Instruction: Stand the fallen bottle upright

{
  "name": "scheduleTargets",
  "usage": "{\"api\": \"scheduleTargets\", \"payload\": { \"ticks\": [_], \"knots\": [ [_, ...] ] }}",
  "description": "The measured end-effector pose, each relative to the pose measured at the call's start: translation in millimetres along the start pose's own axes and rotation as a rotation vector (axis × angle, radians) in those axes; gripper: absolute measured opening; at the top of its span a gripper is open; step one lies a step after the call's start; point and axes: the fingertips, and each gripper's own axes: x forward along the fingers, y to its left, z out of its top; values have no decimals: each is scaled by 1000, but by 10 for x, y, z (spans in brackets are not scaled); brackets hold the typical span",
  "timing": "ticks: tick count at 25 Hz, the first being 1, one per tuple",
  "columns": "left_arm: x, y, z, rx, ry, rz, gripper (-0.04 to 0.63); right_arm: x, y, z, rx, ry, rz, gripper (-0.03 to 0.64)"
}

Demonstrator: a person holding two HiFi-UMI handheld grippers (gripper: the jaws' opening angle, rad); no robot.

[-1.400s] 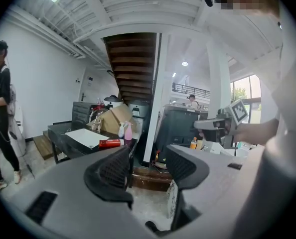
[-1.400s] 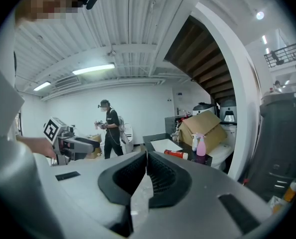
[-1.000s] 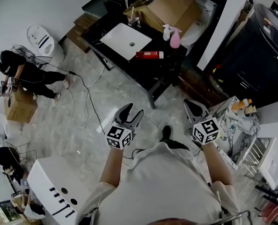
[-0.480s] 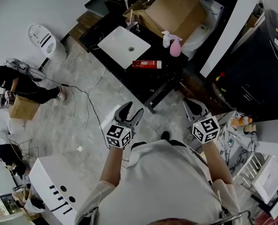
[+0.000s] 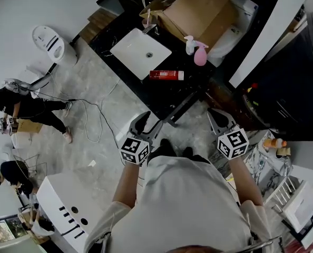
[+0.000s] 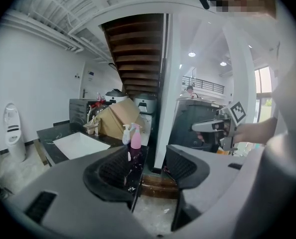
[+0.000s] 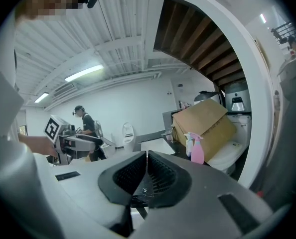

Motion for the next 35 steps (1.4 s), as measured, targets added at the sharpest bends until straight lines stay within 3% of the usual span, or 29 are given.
{"api": "scheduleTargets", "payload": {
  "ticks": [10,25,35],
  "knots": [
    [428,502,85,35,25,-93,245,467,-134,38,27,21,-83,34],
    [1470,1207,55,220,163,-352,252,1014,-327,42,77,85,-295,34],
    [2321,1283,-372,387,322,-540,265,1205,-484,-99,144,130,-421,34]
  ]
}}
